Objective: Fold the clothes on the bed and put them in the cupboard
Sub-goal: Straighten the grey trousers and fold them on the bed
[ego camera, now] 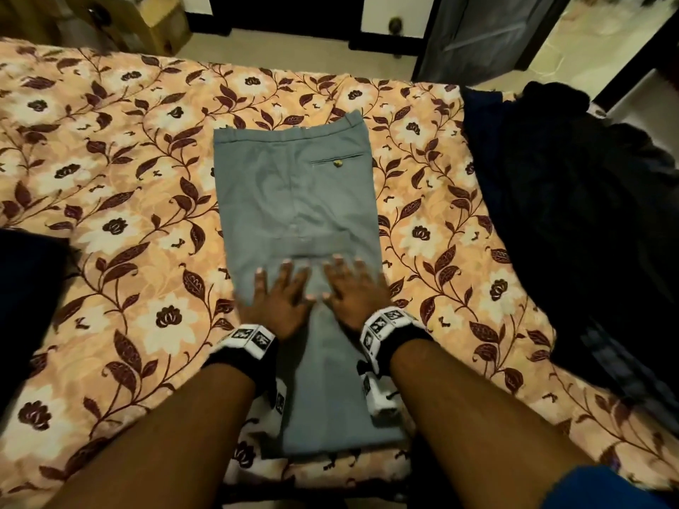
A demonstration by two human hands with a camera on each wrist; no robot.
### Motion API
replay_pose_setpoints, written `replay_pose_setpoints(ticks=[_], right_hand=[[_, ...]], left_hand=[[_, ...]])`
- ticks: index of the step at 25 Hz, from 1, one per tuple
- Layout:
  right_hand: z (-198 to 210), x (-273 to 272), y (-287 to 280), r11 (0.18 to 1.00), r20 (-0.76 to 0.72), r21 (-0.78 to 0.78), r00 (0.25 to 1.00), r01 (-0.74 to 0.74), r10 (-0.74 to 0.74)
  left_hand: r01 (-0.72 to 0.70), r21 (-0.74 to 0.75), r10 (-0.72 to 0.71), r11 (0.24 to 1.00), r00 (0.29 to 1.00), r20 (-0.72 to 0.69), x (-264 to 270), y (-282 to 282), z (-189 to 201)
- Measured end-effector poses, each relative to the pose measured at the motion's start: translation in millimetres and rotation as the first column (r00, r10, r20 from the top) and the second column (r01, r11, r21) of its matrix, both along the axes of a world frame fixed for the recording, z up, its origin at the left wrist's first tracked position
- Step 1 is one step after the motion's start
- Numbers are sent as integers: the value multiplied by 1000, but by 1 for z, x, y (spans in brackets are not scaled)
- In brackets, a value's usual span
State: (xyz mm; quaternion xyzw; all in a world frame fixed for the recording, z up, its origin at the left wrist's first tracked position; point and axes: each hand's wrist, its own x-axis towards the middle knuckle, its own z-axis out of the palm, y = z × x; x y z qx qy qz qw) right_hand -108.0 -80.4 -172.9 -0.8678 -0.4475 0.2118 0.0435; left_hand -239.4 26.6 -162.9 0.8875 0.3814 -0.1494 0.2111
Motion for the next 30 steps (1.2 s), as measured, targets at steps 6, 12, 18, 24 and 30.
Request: replay_pose_setpoints(ticks=[6, 12, 18, 24, 30], right_hand=[[23, -60, -102, 677, -436, 83, 637, 731, -635], [38, -97, -150, 699, -623, -123, 493, 704, -607], [37, -101, -167, 639, -522, 4, 547, 769, -655], [30, -103, -173, 703, -610, -27, 545, 711, -575], [19, -96, -164, 629, -666, -10, 464, 777, -584]], left_hand=[[-612, -244, 659, 752, 699, 277, -95, -90, 7], [-607, -648, 845, 461, 523, 111, -132, -111, 5], [-550, -718, 846, 427, 523, 102, -153, -107, -9], [-592, -667, 856, 453, 497, 141, -159, -110, -21], [-594, -559, 811, 579, 490, 320, -143, -102, 16]])
